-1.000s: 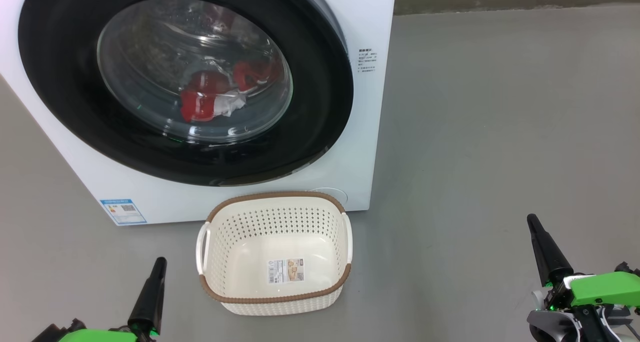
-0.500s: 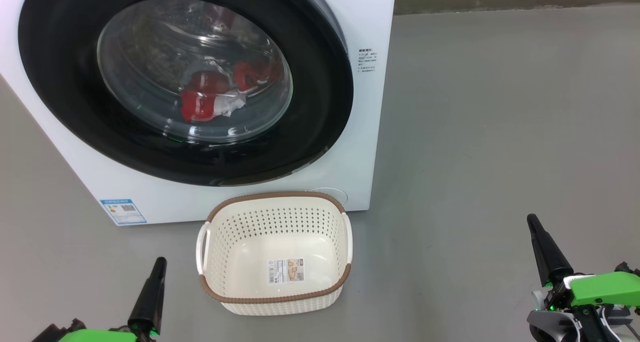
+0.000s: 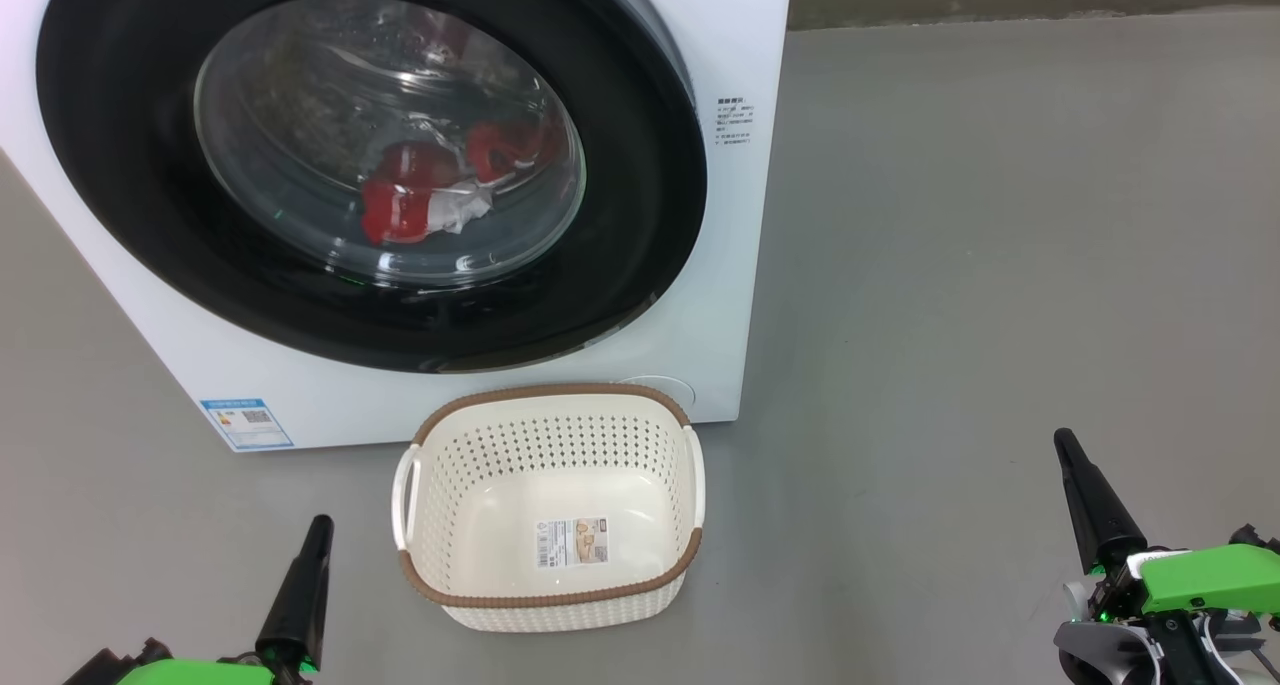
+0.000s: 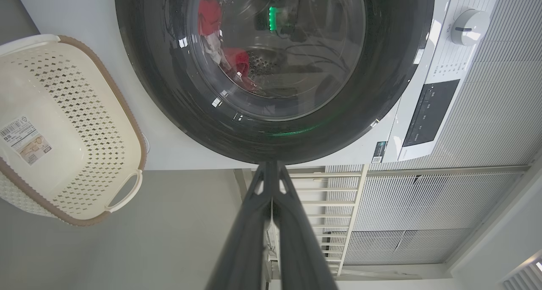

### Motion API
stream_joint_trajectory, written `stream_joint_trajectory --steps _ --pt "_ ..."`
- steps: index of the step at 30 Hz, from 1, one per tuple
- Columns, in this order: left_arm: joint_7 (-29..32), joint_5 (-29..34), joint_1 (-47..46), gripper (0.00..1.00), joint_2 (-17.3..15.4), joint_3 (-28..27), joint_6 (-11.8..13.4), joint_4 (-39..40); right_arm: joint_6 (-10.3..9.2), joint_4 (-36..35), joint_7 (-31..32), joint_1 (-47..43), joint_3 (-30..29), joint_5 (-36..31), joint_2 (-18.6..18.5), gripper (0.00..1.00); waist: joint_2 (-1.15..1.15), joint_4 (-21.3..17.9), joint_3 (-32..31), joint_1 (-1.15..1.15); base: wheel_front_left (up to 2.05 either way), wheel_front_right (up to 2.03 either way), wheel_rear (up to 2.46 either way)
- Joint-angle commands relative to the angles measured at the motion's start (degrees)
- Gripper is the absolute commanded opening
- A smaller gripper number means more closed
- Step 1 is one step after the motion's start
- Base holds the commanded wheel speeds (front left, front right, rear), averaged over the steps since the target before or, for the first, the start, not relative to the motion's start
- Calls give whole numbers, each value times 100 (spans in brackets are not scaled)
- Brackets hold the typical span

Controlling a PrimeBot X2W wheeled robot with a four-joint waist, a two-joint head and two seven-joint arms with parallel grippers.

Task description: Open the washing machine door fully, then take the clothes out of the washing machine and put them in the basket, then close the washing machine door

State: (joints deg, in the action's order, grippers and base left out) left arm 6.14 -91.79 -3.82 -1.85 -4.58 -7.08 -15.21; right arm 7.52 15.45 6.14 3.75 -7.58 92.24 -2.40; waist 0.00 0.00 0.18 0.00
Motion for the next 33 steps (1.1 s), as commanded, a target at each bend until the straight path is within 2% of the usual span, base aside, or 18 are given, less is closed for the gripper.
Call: stream_joint_trajectory --steps 1,33 --pt "33 -40 -236 0 -103 -192 -41 118 -3 -143 33 243 108 -5 -48 0 0 0 0 0 0 0 0" --pt "33 -40 -236 0 -103 -192 -41 118 -3 -143 33 243 108 -5 -48 0 0 0 0 0 0 0 0"
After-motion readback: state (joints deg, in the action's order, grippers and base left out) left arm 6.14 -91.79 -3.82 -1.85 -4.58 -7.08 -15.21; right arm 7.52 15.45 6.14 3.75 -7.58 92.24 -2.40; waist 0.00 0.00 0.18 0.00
